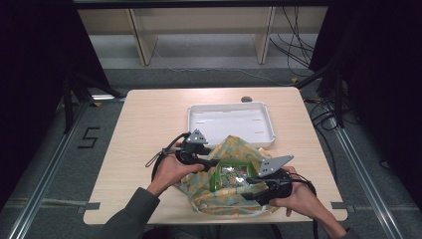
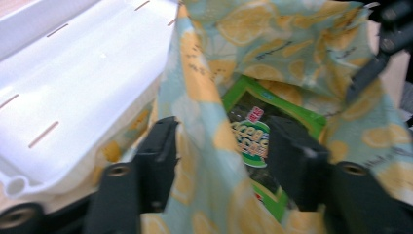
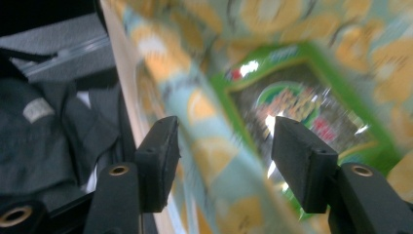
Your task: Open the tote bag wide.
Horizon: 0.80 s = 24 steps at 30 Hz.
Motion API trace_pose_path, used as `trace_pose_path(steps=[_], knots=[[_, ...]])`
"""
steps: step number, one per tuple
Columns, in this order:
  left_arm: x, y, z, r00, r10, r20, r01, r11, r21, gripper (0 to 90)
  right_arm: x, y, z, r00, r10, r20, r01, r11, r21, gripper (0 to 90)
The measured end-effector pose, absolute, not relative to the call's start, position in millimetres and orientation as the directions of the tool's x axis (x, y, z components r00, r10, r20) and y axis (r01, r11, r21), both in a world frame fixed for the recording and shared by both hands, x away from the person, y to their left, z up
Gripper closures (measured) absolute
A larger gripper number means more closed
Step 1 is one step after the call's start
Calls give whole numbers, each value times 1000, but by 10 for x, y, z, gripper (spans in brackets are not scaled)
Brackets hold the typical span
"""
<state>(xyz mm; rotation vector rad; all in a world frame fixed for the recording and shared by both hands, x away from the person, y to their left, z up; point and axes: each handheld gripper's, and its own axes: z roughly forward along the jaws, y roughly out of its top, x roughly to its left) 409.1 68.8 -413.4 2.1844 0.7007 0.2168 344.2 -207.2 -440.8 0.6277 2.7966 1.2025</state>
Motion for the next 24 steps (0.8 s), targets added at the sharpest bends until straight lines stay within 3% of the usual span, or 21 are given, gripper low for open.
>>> trace_pose_path(steps=[4, 8, 16, 21, 24], knots=[[4223, 689, -4174, 822, 569, -27, 403, -547, 734, 781, 3420, -2100, -4484, -930, 350, 109, 327, 659, 677, 685], [4343, 774, -4206, 800, 600, -2, 414, -548, 727, 887, 3376, -2128, -4476, -934, 342, 106, 324, 677, 661, 834], [4537, 982, -4220, 755, 656, 19, 449, -537, 714, 894, 3198, -2220, -4515, -956, 279, 90, 268, 707, 655, 889], [4580, 1026, -4246, 743, 668, 24, 451, -528, 720, 890, 3078, -2238, -4537, -951, 284, 125, 297, 713, 635, 889], [4506, 1044, -4194, 756, 654, -8, 450, -511, 733, 789, 3086, -2249, -4513, -947, 296, 127, 306, 708, 637, 828]])
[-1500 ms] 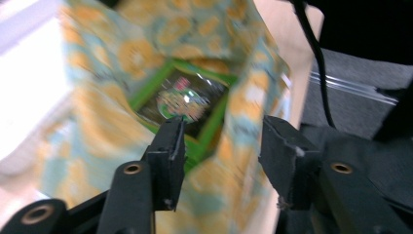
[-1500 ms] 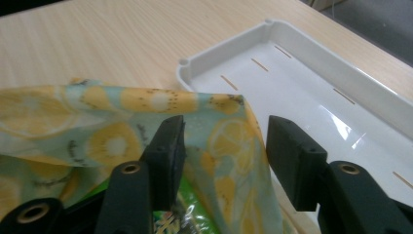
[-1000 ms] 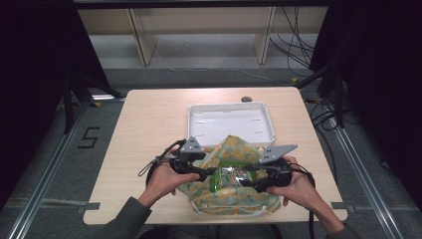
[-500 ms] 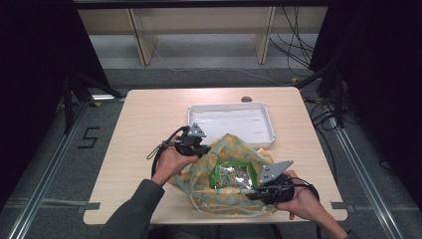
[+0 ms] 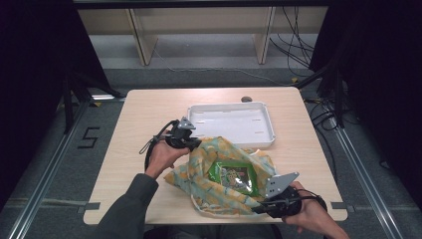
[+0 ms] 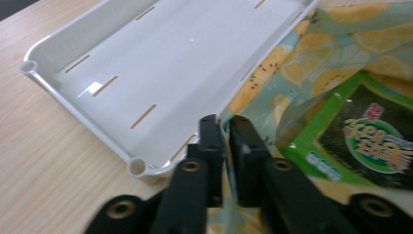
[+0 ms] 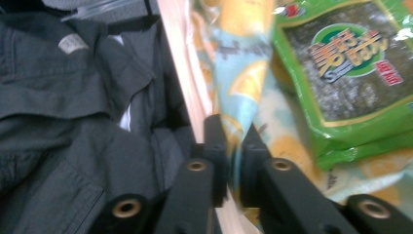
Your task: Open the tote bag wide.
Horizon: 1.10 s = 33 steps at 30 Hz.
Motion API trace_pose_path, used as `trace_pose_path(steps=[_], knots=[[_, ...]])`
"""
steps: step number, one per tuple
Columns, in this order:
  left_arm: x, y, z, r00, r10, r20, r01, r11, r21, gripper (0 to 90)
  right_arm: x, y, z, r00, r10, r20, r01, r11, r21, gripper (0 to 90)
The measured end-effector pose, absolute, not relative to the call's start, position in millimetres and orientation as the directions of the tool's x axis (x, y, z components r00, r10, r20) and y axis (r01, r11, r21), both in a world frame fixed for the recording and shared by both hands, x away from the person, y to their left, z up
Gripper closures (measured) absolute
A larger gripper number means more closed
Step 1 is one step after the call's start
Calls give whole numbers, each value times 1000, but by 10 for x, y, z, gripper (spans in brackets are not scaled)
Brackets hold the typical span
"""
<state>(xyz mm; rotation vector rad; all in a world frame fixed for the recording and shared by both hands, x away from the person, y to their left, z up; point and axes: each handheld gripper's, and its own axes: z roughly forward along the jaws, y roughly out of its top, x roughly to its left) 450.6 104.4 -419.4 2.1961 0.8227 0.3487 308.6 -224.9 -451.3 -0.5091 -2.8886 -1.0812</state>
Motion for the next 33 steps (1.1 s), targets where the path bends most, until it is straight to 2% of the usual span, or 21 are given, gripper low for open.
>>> trace_pose_path(steps=[2, 3, 6, 10, 12, 22, 29, 30, 33], knots=[[4429, 1066, -4122, 767, 640, -40, 443, -485, 754, 679, 3127, -2264, -4464, -948, 297, 112, 294, 688, 663, 755], [4373, 1079, -4074, 773, 632, -56, 436, -466, 769, 614, 3149, -2272, -4418, -945, 308, 112, 300, 674, 675, 682], [4161, 1146, -3888, 779, 623, -66, 409, -427, 806, 493, 3258, -2285, -4252, -943, 316, 101, 286, 620, 731, 568], [3873, 1237, -3729, 785, 608, -118, 404, -358, 842, 464, 3401, -2232, -4061, -940, 332, 75, 267, 583, 767, 504], [3726, 1271, -3700, 786, 605, -127, 401, -342, 850, 466, 3487, -2171, -4018, -947, 315, 66, 248, 582, 774, 509], [3057, 1390, -3792, 806, 577, -133, 376, -325, 868, 529, 3933, -1907, -4113, -946, 321, 41, 255, 661, 706, 468], [2830, 1367, -4079, 818, 557, -141, 381, -343, 859, 747, 4121, -1794, -4249, -947, 317, 52, 269, 695, 667, 463], [2824, 1343, -4144, 824, 550, -135, 374, -349, 859, 784, 4131, -1784, -4264, -943, 325, 75, 292, 695, 658, 463], [2803, 1248, -4296, 840, 531, -114, 364, -394, 844, 855, 4225, -1761, -4316, -949, 306, 74, 277, 702, 656, 463]])
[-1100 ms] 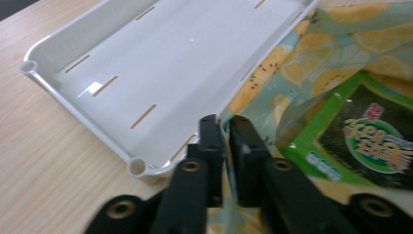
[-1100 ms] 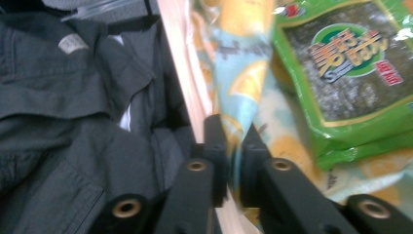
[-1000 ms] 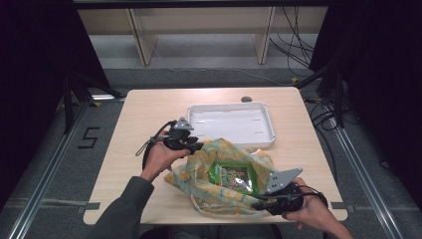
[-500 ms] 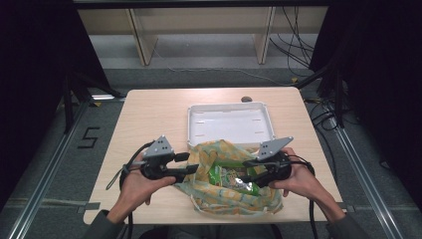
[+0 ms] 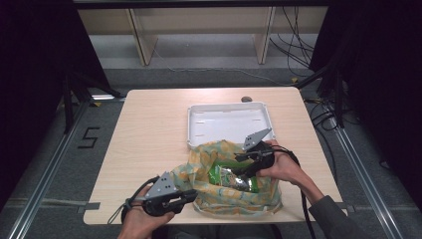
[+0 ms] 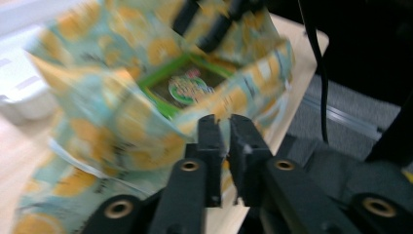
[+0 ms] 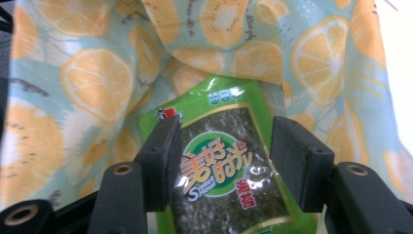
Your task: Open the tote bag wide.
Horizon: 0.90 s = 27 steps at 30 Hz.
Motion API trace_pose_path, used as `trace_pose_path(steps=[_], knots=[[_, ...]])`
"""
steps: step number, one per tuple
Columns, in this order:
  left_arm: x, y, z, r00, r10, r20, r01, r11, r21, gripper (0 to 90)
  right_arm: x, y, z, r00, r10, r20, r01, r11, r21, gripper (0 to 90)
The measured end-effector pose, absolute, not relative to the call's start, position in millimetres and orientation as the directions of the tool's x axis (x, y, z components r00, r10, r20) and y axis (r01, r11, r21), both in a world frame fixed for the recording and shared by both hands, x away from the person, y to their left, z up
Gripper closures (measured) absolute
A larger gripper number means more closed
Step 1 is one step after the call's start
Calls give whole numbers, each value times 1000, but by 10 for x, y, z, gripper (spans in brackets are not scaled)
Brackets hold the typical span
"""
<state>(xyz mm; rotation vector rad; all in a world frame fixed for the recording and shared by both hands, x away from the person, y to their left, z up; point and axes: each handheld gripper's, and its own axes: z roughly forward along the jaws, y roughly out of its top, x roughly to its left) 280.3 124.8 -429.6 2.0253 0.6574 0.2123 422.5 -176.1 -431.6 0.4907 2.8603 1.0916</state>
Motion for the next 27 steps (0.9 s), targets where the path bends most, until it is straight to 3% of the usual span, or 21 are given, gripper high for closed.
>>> trace_pose_path(steps=[10, 15, 27], knots=[[2843, 731, -4714, 867, 486, -114, 371, -474, 798, 878, 4412, -1695, -4481, -938, 329, 108, 323, 720, 614, 462], [2927, 541, -4823, 857, 497, -138, 390, -451, 803, 892, 4451, -1644, -4547, -942, 316, 111, 316, 730, 605, 461], [3118, 349, -4995, 853, 513, -94, 377, -483, 791, 894, 4553, -1615, -4671, -936, 333, 115, 337, 749, 570, 451]])
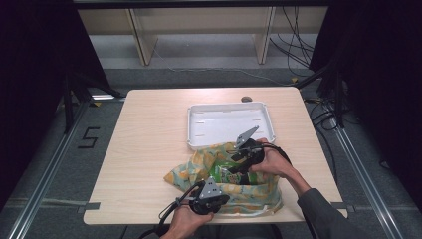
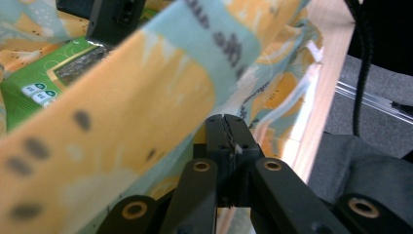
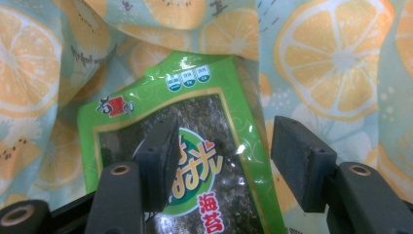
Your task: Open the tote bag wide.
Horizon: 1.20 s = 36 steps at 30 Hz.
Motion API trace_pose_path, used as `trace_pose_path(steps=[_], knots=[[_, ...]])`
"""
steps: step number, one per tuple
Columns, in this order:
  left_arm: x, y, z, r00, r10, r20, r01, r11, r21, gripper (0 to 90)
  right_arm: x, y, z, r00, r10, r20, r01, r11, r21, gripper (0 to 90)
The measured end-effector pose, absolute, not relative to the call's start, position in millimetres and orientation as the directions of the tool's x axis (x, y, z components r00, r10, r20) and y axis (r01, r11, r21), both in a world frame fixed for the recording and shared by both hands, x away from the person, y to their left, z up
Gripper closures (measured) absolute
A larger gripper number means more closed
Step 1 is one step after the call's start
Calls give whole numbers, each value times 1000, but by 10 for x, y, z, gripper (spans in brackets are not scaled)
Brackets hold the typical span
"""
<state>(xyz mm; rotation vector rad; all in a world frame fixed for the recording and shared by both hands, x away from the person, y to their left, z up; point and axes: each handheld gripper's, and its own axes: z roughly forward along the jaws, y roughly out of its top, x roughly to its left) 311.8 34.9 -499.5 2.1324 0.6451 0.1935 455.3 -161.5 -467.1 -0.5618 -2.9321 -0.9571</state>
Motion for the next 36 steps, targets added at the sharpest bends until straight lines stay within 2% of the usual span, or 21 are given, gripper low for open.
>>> trace_pose_path(steps=[7, 8, 14, 15, 18, 19, 20, 22, 27, 28, 30, 31, 32, 36], knots=[[3161, 318, -5045, 860, 506, -69, 362, -510, 780, 894, 4561, -1613, -4742, -934, 331, 135, 348, 751, 562, 452], [3157, 302, -5060, 850, 517, -97, 385, -485, 785, 894, 4567, -1614, -4744, -934, 333, 129, 346, 753, 560, 452], [3194, 294, -5068, 846, 525, -94, 389, -488, 781, 893, 4599, -1597, -4798, -934, 333, 126, 345, 757, 555, 441], [3199, 276, -5078, 840, 532, -106, 395, -465, 792, 893, 4612, -1588, -4812, -940, 308, 151, 338, 762, 552, 441], [3224, 254, -5085, 835, 539, -110, 402, -463, 790, 894, 4604, -1578, -4821, -931, 334, 148, 359, 760, 542, 441], [3257, 266, -5085, 850, 520, -77, 373, -493, 786, 894, 4617, -1576, -4829, -935, 324, 146, 349, 764, 542, 440], [3259, 247, -5100, 837, 537, -105, 401, -472, 785, 895, 4624, -1576, -4834, -936, 316, 156, 349, 766, 541, 439], [3300, 253, -5105, 847, 525, -83, 380, -488, 786, 896, 4614, -1576, -4833, -929, 335, 156, 365, 760, 538, 431], [3288, 201, -5118, 824, 550, -135, 423, -439, 793, 896, 4641, -1585, -4845, -924, 336, 182, 380, 759, 529, 414], [3303, 204, -5117, 836, 537, -111, 398, -456, 796, 897, 4651, -1588, -4853, -924, 332, 187, 380, 757, 531, 414], [3301, 193, -5125, 835, 537, -121, 409, -458, 789, 897, 4667, -1583, -4873, -927, 321, 193, 374, 759, 533, 410], [3320, 201, -5119, 852, 517, -89, 379, -490, 785, 897, 4668, -1584, -4868, -923, 333, 191, 383, 764, 520, 407], [3301, 179, -5130, 835, 537, -122, 410, -457, 789, 897, 4657, -1580, -4872, -911, 362, 197, 410, 757, 509, 400], [3320, 166, -5132, 840, 530, -117, 398, -455, 796, 897, 4682, -1566, -4893, -913, 353, 206, 408, 753, 516, 394]])
